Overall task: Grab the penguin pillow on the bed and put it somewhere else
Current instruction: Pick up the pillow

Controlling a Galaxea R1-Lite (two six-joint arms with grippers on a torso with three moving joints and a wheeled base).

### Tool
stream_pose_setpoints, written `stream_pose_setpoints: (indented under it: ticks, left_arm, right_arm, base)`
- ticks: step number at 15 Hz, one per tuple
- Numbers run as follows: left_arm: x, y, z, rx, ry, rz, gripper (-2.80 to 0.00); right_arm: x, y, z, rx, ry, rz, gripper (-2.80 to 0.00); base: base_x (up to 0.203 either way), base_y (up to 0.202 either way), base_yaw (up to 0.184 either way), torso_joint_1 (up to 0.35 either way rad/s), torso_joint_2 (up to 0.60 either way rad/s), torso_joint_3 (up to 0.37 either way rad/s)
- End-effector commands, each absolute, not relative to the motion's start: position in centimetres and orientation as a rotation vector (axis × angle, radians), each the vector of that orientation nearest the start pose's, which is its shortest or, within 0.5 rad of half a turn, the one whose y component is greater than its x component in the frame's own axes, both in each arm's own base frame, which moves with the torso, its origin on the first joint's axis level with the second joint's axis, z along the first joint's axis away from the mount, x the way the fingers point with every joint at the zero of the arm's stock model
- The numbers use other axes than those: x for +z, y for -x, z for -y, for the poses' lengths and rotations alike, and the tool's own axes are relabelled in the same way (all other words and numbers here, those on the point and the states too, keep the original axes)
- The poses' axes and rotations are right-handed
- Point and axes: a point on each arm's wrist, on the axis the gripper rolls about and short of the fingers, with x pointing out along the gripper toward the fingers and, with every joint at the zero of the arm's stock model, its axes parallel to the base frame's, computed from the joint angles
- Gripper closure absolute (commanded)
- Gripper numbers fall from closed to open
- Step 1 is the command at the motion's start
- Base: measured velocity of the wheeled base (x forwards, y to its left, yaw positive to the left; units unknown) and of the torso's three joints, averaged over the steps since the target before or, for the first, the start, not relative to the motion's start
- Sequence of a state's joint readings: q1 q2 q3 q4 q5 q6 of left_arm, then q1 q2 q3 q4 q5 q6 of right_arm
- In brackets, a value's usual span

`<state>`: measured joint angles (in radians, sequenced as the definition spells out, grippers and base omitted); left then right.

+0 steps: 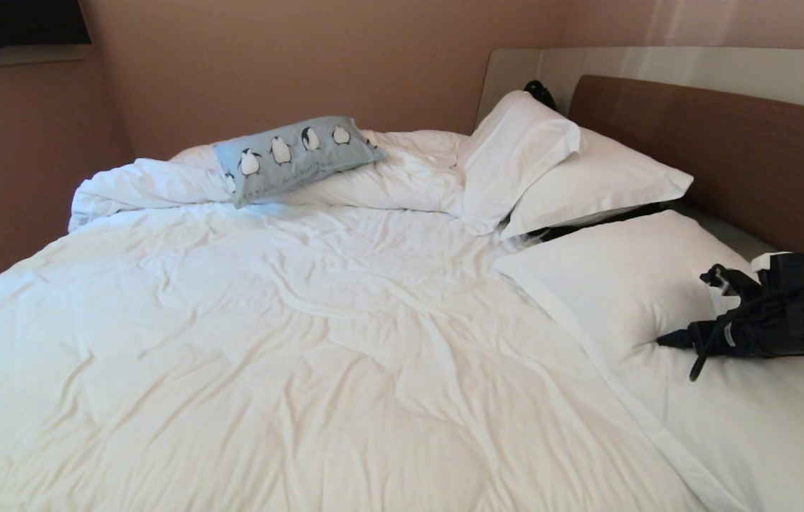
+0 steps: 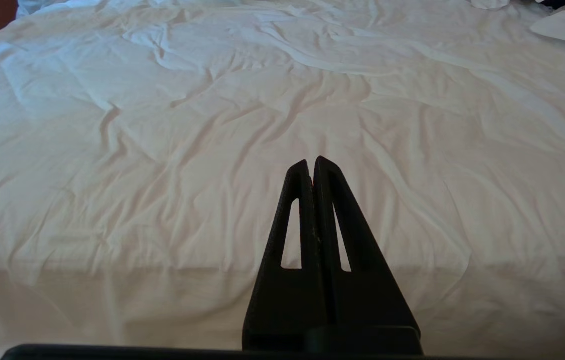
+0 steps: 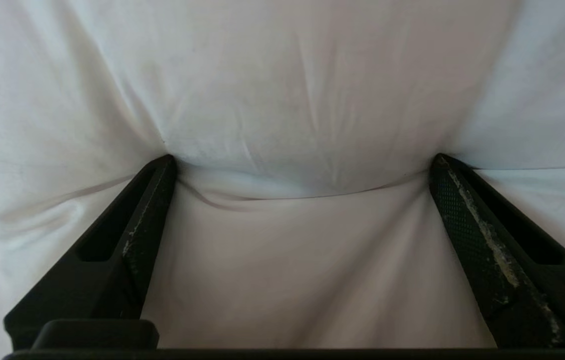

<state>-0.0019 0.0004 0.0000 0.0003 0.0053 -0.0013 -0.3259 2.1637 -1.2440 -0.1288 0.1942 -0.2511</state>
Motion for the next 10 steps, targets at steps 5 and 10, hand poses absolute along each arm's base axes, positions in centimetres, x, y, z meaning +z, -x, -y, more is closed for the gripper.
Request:
stream_pose_setpoints:
  ticks: [5,10]
  left_arm:
    - [7.5,2.3,0.0,0.005,0.002,0.0,0.0]
    - [7.5,2.3,0.0,0.005,0.002,0.0,0.0]
  right_arm:
    - [6.8,-38.9,13.0,-0.058,0.099,-0.806,-2.8]
    - [4.5,-39.6,13.4,-0.061,0.092,-0.82,-2.8]
  base:
    - [0.0,0.0,0.0,0.0,0.0,0.0]
    - [0.0,0.0,0.0,0.0,0.0,0.0]
